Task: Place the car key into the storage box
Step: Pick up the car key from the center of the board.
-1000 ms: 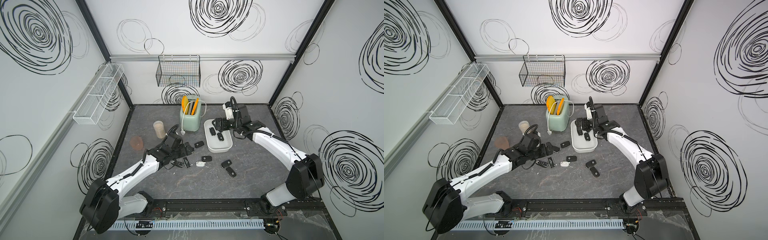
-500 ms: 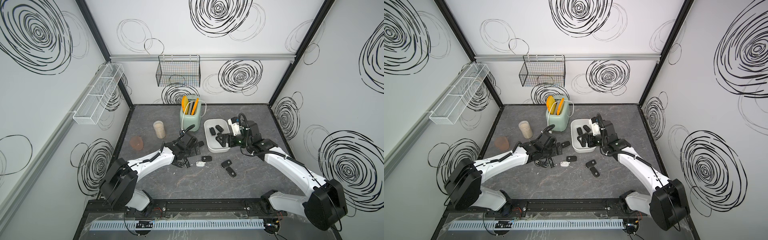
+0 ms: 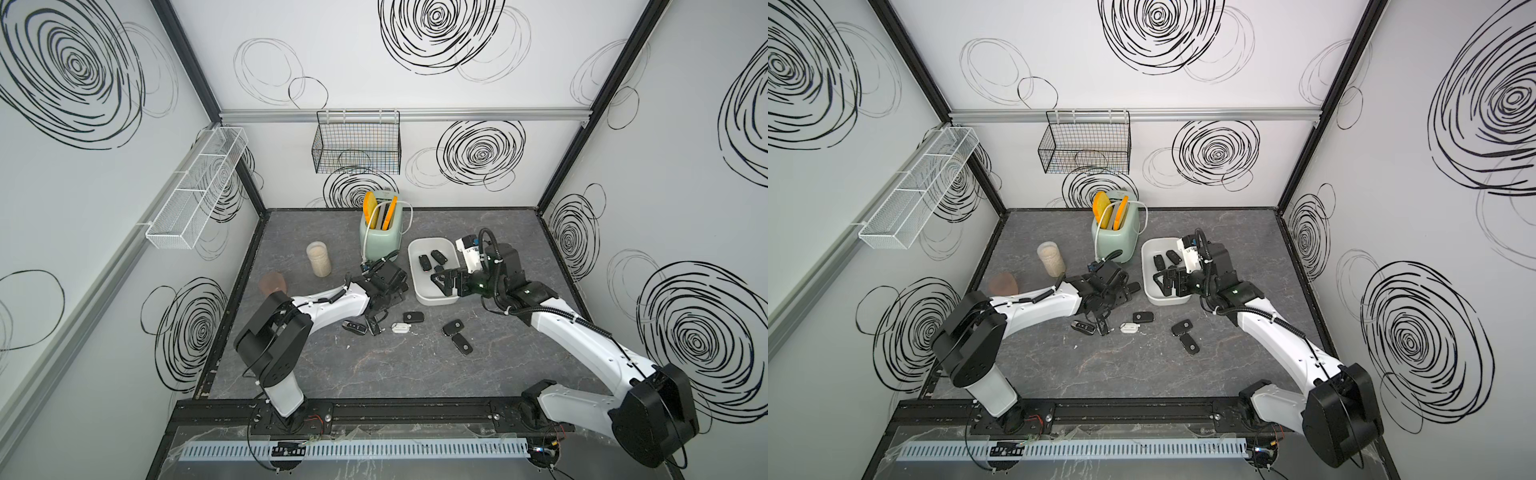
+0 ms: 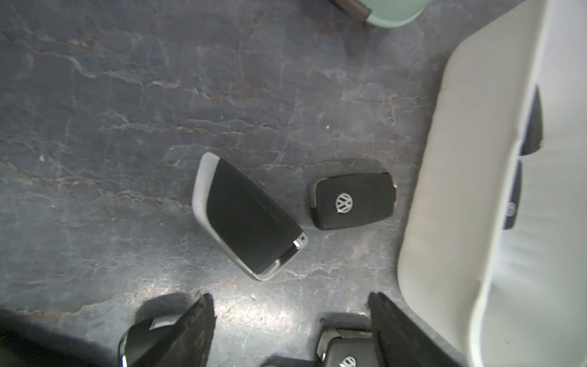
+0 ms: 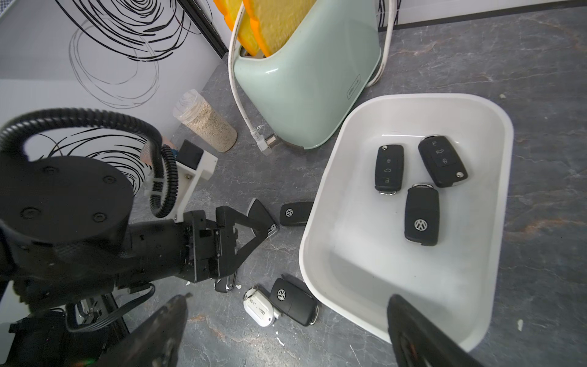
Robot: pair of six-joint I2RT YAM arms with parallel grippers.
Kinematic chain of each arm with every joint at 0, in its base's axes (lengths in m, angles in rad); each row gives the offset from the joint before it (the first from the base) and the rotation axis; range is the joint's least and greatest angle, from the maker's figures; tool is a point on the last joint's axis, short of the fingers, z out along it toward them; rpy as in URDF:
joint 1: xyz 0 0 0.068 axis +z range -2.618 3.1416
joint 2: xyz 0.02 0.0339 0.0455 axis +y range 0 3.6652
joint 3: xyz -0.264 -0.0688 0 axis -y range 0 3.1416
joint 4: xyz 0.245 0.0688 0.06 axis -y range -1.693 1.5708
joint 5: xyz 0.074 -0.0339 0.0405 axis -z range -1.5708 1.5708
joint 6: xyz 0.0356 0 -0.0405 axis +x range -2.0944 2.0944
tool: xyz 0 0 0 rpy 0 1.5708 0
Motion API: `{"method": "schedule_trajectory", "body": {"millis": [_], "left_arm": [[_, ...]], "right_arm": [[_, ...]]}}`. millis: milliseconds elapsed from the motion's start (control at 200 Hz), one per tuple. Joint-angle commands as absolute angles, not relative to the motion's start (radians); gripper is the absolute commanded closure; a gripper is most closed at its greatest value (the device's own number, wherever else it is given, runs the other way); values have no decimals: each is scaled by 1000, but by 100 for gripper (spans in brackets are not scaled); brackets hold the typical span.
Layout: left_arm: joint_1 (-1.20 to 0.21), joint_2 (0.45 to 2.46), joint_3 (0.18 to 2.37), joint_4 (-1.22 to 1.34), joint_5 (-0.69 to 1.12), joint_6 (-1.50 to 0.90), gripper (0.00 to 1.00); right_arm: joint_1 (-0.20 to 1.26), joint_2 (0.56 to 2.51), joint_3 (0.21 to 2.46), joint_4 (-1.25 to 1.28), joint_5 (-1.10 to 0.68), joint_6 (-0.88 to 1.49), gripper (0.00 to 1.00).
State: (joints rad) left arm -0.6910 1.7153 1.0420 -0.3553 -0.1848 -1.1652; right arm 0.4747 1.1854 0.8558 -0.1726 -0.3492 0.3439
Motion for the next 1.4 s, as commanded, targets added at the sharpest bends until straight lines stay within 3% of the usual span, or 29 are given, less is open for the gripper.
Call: {"method": "schedule_trajectory", "body": {"millis": [0, 605, 1396], "left_arm": [[-675, 1729, 1056, -396, -216, -1286, 22], [-624, 1905, 1198, -470, -212, -1405, 23], [-604, 1972, 1186, -574, -232, -1300, 50]], "right_arm": [[479, 1165, 846, -143, -348, 327, 1], [478, 1132, 806, -131, -341, 310, 1], [477, 1135, 790, -112, -293, 299, 1]]}}
